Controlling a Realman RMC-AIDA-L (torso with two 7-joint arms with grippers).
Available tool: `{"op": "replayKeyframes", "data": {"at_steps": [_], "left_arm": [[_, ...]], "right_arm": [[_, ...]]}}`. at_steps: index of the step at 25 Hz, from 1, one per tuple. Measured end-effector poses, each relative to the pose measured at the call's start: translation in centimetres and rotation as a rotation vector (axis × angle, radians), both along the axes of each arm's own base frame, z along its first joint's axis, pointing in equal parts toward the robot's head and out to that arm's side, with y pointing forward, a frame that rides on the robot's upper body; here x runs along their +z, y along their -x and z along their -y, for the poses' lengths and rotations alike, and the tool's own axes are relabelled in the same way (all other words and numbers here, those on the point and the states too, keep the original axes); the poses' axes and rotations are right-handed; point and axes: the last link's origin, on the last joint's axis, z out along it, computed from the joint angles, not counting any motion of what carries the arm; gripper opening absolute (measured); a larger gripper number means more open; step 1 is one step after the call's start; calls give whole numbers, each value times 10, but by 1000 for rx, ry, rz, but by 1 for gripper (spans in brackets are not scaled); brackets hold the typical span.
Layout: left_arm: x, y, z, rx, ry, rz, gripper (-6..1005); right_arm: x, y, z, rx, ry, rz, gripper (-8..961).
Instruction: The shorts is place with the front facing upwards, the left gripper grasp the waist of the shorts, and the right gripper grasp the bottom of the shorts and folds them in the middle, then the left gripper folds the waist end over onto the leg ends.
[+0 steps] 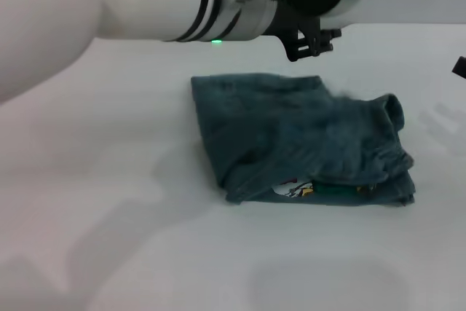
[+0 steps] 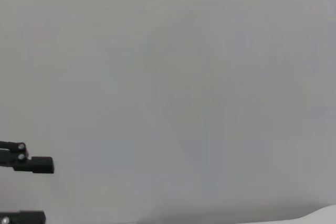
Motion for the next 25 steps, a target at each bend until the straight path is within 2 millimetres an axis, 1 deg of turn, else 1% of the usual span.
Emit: {"op": "replayKeyframes", "data": {"at_steps": [6, 8, 12, 13, 14, 15, 17, 18, 19, 20, 21, 23, 25], "left_arm": [[3, 0, 0, -9, -22, 34, 617], [8, 1, -1, -7, -46, 71, 662], [26, 11, -7, 17, -143, 215, 751], [32, 15, -10, 32, -174, 262, 774], [45, 26, -15, 69, -235, 366, 796], [45, 26, -15, 69, -235, 366, 818], [62, 42, -22, 129, -306, 508, 863], [69, 52, -25, 159, -337, 568, 861], [76, 60, -28, 184, -368, 624, 859], [83, 71, -31, 217, -405, 693, 857], [90, 83, -33, 251, -445, 756, 857], [99, 106, -38, 312, -513, 847, 856], [103, 130, -43, 376, -581, 912, 855]], "right_arm": [[-3, 2, -2, 8, 6, -3, 487], [-3, 2, -2, 8, 2, -1, 487], [1, -3, 0, -7, -36, 1, 487], [3, -4, 1, -10, -55, 2, 487], [8, -9, 5, -16, -119, 0, 487], [8, -9, 5, -16, -119, 0, 487], [13, -15, 9, -17, -194, 1, 487], [16, -20, 13, -19, -240, 8, 487], [20, -27, 19, -21, -322, 33, 487], [22, -30, 22, -23, -364, 49, 487], [22, -30, 22, -23, -364, 49, 487], [24, -38, 29, -33, -459, 80, 487], [25, -43, 35, -38, -551, 120, 487]]}}
